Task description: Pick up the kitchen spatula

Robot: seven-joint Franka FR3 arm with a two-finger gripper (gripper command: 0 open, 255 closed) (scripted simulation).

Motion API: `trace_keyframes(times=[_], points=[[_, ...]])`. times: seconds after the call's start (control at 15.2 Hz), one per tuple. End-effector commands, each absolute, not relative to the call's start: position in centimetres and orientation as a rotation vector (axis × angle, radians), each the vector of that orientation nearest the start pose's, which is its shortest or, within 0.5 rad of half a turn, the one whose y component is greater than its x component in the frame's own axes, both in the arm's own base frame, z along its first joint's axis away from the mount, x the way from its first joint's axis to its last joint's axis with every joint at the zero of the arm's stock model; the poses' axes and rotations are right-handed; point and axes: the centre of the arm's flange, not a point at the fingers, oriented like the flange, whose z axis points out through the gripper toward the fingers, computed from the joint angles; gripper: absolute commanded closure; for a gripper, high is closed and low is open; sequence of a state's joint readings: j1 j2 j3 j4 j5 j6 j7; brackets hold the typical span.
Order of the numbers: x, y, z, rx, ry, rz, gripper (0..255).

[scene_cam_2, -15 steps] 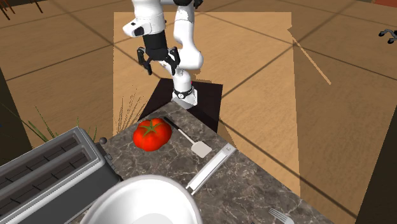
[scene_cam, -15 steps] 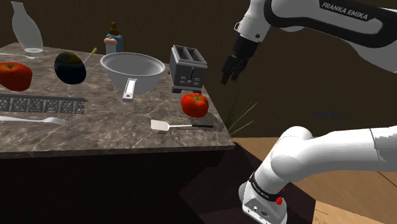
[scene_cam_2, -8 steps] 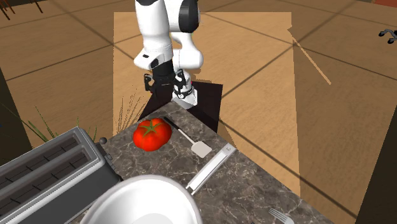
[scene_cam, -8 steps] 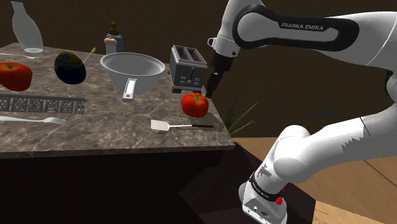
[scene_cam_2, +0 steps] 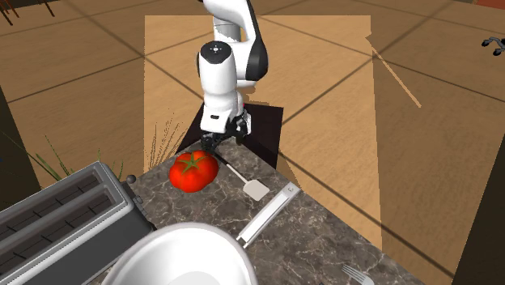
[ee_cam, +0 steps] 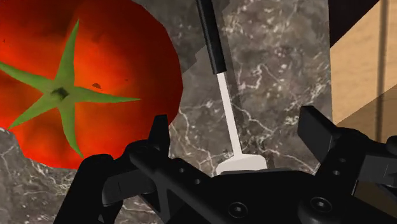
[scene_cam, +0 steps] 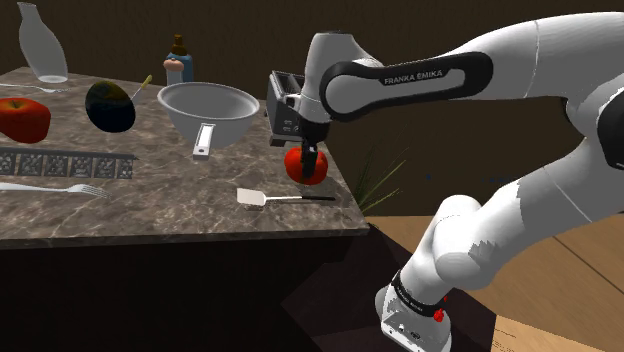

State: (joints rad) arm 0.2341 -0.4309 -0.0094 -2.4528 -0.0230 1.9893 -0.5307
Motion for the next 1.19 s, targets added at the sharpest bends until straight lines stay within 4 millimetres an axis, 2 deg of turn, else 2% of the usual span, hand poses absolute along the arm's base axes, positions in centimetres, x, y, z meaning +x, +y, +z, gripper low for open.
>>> trace_keyframes(times=[0.0,0.13,0.59,0.73,0.79,1.12], points=[[40.7,10.4,42.8,-2.87,-1.328,0.075,0],[41.1,11.6,40.9,-2.822,-1.446,0.093,0],[41.1,11.6,37.2,-2.822,-1.446,0.093,0],[41.1,11.6,36.9,-2.822,-1.446,0.093,0],[41.0,11.8,36.9,-2.822,-1.446,0.093,255],[40.8,12.0,36.8,-2.822,-1.446,0.093,255]])
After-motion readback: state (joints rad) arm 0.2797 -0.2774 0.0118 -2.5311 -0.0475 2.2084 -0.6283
